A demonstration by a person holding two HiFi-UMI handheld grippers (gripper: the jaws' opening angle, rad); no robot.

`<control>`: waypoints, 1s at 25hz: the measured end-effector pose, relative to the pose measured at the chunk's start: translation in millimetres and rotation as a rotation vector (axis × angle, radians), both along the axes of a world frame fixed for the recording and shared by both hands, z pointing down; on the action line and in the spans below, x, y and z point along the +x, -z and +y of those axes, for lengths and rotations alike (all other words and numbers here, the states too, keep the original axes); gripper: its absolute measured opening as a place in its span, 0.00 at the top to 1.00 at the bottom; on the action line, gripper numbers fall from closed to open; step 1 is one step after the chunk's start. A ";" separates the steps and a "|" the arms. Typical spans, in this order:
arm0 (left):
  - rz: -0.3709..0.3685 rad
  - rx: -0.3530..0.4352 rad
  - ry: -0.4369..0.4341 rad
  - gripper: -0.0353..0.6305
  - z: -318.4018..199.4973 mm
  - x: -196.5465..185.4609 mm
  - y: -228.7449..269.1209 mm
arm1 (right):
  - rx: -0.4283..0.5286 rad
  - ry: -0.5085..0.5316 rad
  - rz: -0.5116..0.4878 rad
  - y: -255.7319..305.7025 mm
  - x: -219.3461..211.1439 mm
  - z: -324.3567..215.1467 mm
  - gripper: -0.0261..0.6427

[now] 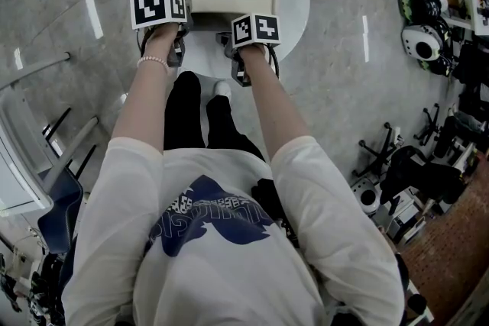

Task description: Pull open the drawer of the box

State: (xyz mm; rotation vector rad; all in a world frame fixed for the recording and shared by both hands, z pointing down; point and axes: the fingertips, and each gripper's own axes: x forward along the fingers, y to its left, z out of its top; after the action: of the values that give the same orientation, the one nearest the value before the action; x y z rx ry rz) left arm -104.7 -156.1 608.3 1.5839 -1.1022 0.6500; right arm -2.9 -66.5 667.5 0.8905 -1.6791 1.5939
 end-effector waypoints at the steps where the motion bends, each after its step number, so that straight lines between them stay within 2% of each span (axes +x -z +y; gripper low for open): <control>1: 0.001 0.000 0.001 0.80 0.2 -0.2 -0.2 | 0.000 0.000 -0.001 -0.1 -0.1 1.8 0.88; 25: 0.004 0.001 0.018 0.80 -0.2 -0.4 -1.2 | -0.024 0.032 -0.016 -3.3 0.2 47.6 0.88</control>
State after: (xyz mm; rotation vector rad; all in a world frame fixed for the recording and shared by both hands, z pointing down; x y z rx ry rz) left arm -105.2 -156.3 609.6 1.5737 -1.1123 0.6341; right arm -2.7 -18.9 670.9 0.8365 -1.6734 1.6009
